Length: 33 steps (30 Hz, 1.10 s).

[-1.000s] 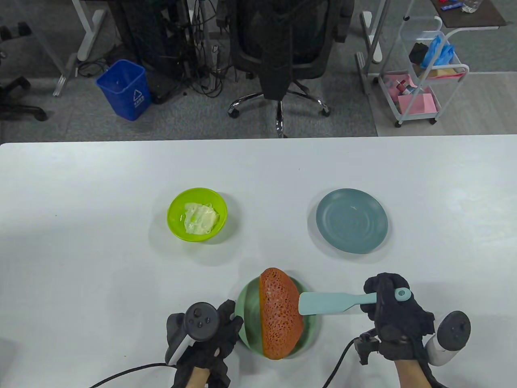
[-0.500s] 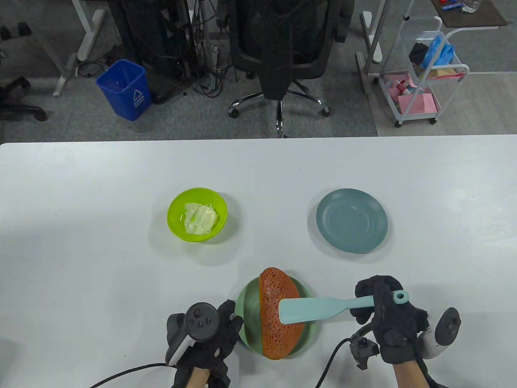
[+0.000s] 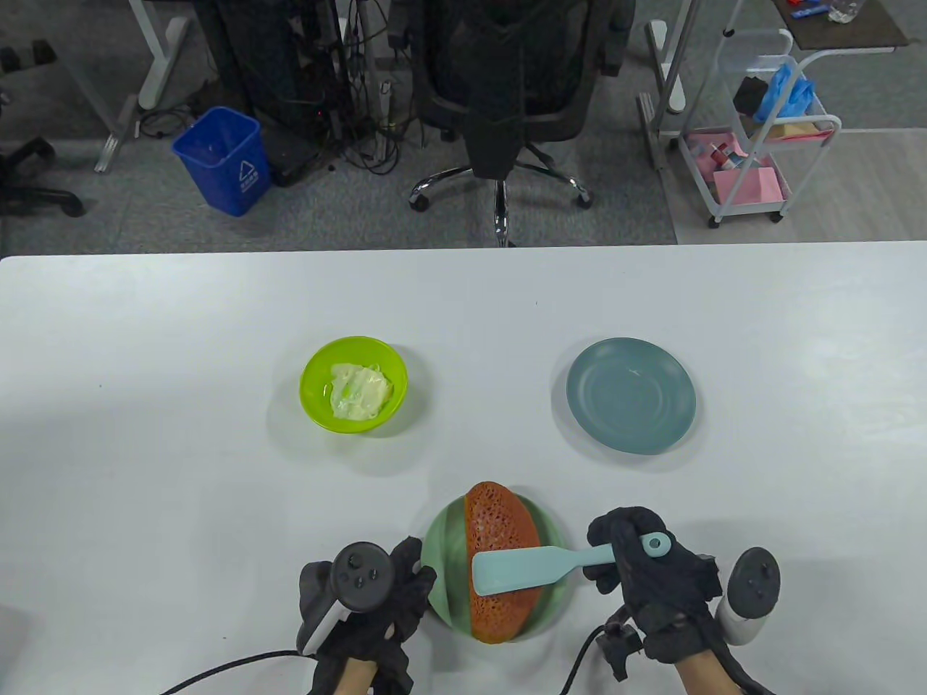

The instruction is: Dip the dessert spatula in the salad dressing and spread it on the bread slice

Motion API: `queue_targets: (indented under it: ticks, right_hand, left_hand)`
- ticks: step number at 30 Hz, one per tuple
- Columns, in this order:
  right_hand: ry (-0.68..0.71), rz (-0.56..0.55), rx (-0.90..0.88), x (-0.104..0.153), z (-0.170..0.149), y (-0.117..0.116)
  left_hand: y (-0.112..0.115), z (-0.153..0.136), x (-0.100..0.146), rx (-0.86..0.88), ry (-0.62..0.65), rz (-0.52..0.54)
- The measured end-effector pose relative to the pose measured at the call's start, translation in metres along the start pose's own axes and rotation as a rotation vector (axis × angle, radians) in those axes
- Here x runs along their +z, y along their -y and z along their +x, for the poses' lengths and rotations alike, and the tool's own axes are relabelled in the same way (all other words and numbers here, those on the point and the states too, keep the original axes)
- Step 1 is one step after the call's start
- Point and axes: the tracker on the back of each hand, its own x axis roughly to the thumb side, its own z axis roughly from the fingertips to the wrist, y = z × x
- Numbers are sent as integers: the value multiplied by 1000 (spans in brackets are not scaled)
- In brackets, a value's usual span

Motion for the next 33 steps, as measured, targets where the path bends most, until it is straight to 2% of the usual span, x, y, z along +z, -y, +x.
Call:
queue_targets:
  ticks: [10, 24, 33]
  right_hand:
    - [9, -82, 92, 0, 11, 21]
    - [27, -206, 81, 2, 18, 58]
    - [48, -236, 6, 3, 14, 59]
  left_hand:
    - [0, -1, 0, 10, -3, -6]
    - [0, -2, -1, 18, -3, -12]
    - [0, -2, -1, 21, -4, -13]
